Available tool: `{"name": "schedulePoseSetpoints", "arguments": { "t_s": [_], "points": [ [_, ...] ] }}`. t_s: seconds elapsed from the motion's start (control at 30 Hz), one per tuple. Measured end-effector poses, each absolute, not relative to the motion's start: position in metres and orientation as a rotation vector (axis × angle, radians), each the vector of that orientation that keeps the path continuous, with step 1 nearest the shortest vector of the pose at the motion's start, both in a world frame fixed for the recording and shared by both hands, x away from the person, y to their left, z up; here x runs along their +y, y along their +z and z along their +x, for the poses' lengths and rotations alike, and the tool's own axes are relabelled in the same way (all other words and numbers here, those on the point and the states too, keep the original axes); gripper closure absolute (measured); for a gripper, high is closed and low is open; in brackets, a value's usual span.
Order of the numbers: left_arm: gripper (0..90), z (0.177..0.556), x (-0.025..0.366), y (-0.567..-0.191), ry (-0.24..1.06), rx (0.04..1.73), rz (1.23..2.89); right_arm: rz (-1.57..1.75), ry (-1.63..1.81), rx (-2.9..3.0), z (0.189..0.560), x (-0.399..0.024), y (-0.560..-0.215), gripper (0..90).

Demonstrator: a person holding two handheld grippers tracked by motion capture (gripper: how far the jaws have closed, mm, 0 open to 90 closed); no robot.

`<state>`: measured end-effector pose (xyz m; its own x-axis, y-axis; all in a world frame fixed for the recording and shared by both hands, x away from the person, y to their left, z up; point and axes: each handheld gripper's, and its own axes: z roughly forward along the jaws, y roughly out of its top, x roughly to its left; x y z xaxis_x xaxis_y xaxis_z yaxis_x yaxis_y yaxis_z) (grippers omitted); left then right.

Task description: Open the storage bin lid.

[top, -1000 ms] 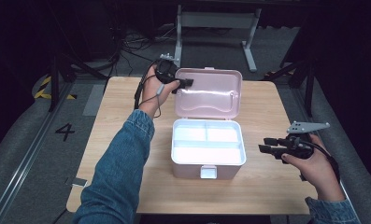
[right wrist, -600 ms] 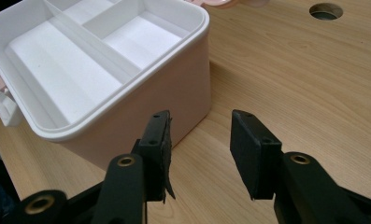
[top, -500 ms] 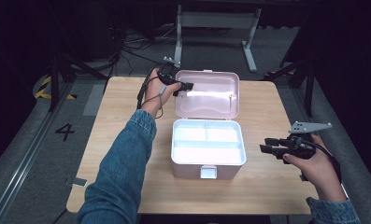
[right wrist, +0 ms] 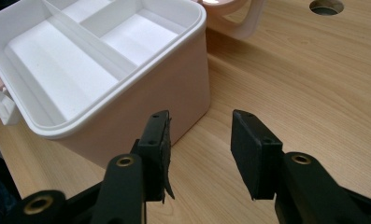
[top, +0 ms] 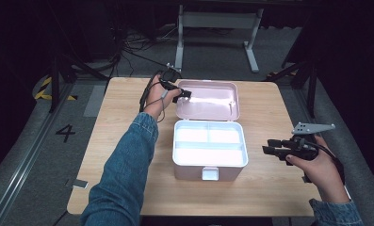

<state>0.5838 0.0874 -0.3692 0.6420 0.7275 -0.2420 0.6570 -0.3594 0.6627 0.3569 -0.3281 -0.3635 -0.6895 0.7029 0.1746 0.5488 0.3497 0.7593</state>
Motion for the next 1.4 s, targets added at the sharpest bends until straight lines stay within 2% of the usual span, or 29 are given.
{"name": "schedulePoseSetpoints", "arguments": {
  "t_s": [0.3,0.37,0.63,0.9,0.93,1.4],
  "points": [
    [37.9,0.584,0.083,-0.377,0.154,1.114,2.177,1.145,1.259,2.422,0.357,-0.328,-0.364,57.6],
    [40.3,0.582,0.085,-0.375,0.167,1.127,2.171,1.146,1.27,2.428,0.356,-0.328,-0.363,57.6],
    [37.7,0.566,0.096,-0.348,0.228,1.072,2.116,1.144,1.27,2.423,0.355,-0.326,-0.362,57.1],
    [37.1,0.526,0.117,-0.309,0.282,0.955,2.074,1.136,1.266,2.424,0.357,-0.324,-0.362,56.9],
    [36.8,0.511,0.124,-0.301,0.294,0.932,2.085,1.138,1.265,2.422,0.359,-0.324,-0.362,56.9],
    [36.1,0.432,0.173,-0.271,0.351,0.858,2.088,1.131,1.275,2.393,0.374,-0.327,-0.35,56.1]
  ]
}}
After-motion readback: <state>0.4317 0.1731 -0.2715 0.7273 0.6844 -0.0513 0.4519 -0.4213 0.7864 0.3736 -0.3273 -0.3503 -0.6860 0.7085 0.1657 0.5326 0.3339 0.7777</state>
